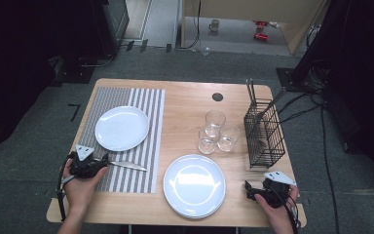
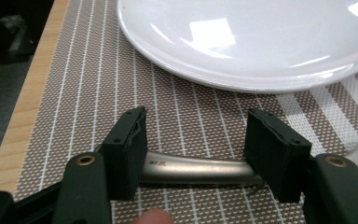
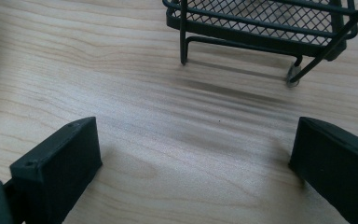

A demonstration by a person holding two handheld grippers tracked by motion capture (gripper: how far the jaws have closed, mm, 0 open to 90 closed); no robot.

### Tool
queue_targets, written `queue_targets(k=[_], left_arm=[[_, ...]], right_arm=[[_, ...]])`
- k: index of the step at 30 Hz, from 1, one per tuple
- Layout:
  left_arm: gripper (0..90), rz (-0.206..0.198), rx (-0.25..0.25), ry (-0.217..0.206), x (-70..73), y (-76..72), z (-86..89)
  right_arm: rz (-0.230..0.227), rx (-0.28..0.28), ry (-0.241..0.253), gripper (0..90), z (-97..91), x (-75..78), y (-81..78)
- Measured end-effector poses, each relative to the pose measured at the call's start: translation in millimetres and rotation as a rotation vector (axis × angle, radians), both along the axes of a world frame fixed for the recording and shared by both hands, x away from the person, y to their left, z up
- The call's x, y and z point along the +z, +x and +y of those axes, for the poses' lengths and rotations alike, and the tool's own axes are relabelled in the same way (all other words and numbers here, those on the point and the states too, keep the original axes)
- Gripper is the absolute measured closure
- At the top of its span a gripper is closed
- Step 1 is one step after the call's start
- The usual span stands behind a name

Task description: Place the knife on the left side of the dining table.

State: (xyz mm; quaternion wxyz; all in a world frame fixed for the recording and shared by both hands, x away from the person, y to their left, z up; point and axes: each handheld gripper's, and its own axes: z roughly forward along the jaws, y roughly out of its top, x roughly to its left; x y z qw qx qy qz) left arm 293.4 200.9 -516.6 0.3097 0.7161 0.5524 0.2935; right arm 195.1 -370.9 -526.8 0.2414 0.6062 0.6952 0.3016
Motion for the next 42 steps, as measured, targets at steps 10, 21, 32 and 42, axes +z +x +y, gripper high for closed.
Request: queue_targets(k=[10,21,32,42], left_arm=[[42.2,0.034,-0.001,-0.027,1.9,-5.2,2.5],[42.3,0.034,0.005,-0.043,1.4,-14.0,4.9],[42.4,0.046,0.016,-0.06,1.7,-25.1,4.3],[42.6,0.052,0.012,-0.065,2.0,-27.9,5.5]], right_arm=[[0.0,0.0,0.0,0.6,0.0,0.0,0.0],[0.0,0.0,0.0,0.7,0.0,0.0,-0.1],[0.0,0.0,0.0,0.7,0.0,0.0,-0.1],[0.0,0.0,0.0,0.7,0.0,0.0,-0.1]])
